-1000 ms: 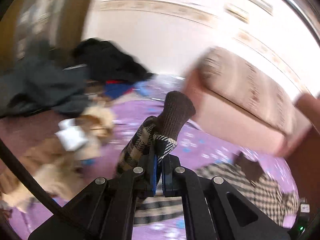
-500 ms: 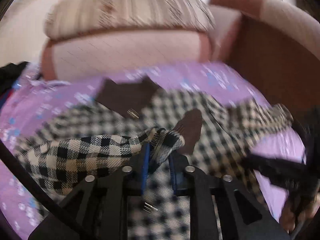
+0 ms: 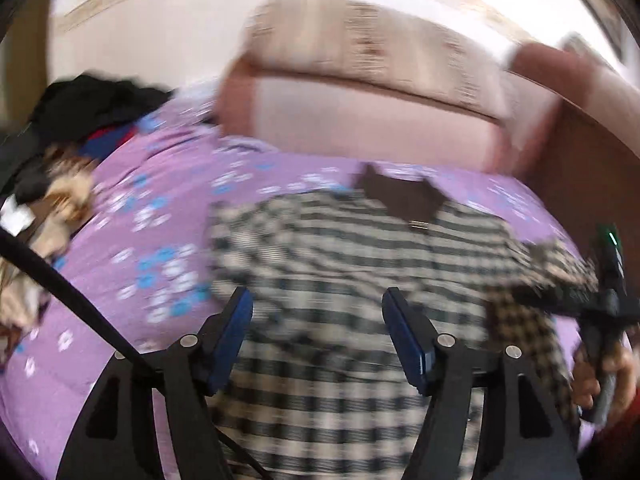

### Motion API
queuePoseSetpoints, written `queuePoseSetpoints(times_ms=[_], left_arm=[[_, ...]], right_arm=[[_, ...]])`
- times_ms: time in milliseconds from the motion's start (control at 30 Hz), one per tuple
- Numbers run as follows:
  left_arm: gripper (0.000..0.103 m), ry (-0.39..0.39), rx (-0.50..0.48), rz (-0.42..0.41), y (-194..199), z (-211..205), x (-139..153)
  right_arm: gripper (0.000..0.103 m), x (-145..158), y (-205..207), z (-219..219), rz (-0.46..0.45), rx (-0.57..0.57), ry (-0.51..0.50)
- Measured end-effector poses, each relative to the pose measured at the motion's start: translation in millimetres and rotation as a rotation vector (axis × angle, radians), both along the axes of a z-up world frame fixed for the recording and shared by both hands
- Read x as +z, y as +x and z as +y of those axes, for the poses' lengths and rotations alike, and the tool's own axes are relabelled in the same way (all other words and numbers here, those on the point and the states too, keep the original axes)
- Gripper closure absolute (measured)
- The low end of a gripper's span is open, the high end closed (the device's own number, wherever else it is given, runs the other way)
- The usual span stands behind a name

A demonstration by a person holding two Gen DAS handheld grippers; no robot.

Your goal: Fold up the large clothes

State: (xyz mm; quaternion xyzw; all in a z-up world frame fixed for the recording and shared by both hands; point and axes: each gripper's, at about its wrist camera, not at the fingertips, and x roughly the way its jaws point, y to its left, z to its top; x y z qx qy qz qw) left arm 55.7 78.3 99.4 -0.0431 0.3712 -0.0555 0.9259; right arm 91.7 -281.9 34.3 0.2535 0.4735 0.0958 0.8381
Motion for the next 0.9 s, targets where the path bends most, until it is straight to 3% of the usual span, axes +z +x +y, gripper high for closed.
queuePoseSetpoints(times_ms=[100, 200, 300, 333, 367, 467, 533, 667, 800, 900], left_arm=[[0.037, -0.044, 0.081, 0.037, 15, 31, -11], [0.037, -0.042, 0.155, 0.043, 26, 54, -13], [0.037, -0.039, 0.198, 0.021, 33, 64, -10], [0.037, -0.037, 0.207, 0.019, 35, 67, -10], [0.037, -0.033, 0.216, 0.019, 38, 68, -10], [0.037, -0.024, 0.229, 0.042, 45, 68, -17], [0.037, -0.011, 0.225, 0.062, 50, 66, -24], [0.037, 0.029, 0.183, 0.113, 58, 49, -44], [0.037, 0.075, 0.118, 0.144, 63, 29, -61], [0.037, 0.134, 0.066, 0.174, 67, 15, -73]], right_arm=[[0.038, -19, 11, 17, 0.065, 0.031, -0.019], [0.037, -20, 9, 40, 0.032, 0.073, -0.075], [0.067, -17, 6, 64, 0.020, 0.183, -0.044], [0.087, -18, 5, 76, 0.026, 0.235, -0.042], [0.096, -20, 5, 84, 0.037, 0.266, -0.048], [0.097, -6, 7, 90, -0.012, 0.256, -0.175], [0.097, 14, 14, 72, -0.056, 0.157, -0.232], [0.095, 24, 23, 42, -0.068, -0.054, -0.500], [0.087, -2, 27, 17, 0.052, -0.117, -0.412], [0.067, 4, 22, 17, 0.020, -0.135, -0.396]])
